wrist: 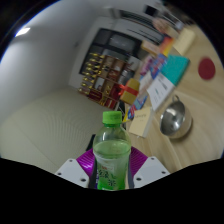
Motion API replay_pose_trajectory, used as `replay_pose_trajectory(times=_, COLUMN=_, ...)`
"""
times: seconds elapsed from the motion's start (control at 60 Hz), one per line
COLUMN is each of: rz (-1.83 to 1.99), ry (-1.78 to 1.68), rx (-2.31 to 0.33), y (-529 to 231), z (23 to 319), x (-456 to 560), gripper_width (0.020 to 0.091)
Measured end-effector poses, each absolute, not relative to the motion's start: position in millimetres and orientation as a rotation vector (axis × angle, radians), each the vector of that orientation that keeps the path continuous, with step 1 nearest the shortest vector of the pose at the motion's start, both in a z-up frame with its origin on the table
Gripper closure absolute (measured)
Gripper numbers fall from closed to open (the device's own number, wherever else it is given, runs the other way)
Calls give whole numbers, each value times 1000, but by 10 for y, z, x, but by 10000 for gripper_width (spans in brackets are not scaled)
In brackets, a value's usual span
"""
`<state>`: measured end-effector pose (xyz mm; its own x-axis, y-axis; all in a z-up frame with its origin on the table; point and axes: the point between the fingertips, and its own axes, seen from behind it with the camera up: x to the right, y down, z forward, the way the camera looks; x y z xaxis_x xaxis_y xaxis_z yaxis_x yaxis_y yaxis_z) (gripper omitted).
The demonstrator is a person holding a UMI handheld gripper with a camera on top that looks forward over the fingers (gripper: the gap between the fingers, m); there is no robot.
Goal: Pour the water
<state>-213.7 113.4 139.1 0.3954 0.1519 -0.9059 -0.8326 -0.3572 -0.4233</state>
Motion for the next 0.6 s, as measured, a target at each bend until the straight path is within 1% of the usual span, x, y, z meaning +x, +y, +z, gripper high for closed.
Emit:
replay_pose_trajectory(times=0.017, rz=1204, ry=662, rx=-1602, y=1037, z=1425, x=-2221, gripper_width=659)
replay_pose_trajectory(times=0.033, rz=1234, ry=683, rx=-1597, y=1194, z=1340, x=-2118, gripper_width=661)
replay_pose_trajectory(times=0.133, rz=1333, ry=819, rx=-1546, y=1273, z=1296, x=-1905, gripper_width=657)
replay_pose_trajectory(times=0.15, rz=1351, ry=852, rx=-1536, y=1104, z=1399, x=-1938, gripper_width=658)
replay_pose_trajectory(times=0.183, rz=1402, ry=895, rx=-1510, y=1220, z=1329, x=-1904, gripper_width=660)
replay_pose_trajectory(times=0.217, rz=1478, ry=949, rx=-1485, y=1223, z=1330, x=-1891, gripper_width=658)
replay_pose_trajectory(times=0.283, rz=1659, ry=1063, rx=-1421, y=1188, z=1386, x=-1919, gripper_width=659)
replay_pose_trajectory(times=0.3, rz=1699, ry=1088, rx=-1404, y=1116, z=1452, x=-1945, gripper_width=659)
replay_pose_trajectory(times=0.35, rz=1786, ry=1130, rx=-1370, y=1146, z=1477, x=-1930, gripper_width=661)
replay_pose_trajectory(times=0.5, rz=1942, ry=1273, rx=-1319, y=982, z=1492, x=-1971, gripper_width=657)
replay_pose_trajectory(times=0.567, rz=1962, ry=1309, rx=-1343, y=860, z=1397, x=-2049, gripper_width=657)
replay_pose_trajectory(times=0.6, rz=1950, ry=1312, rx=-1359, y=982, z=1394, x=-2062, gripper_width=658)
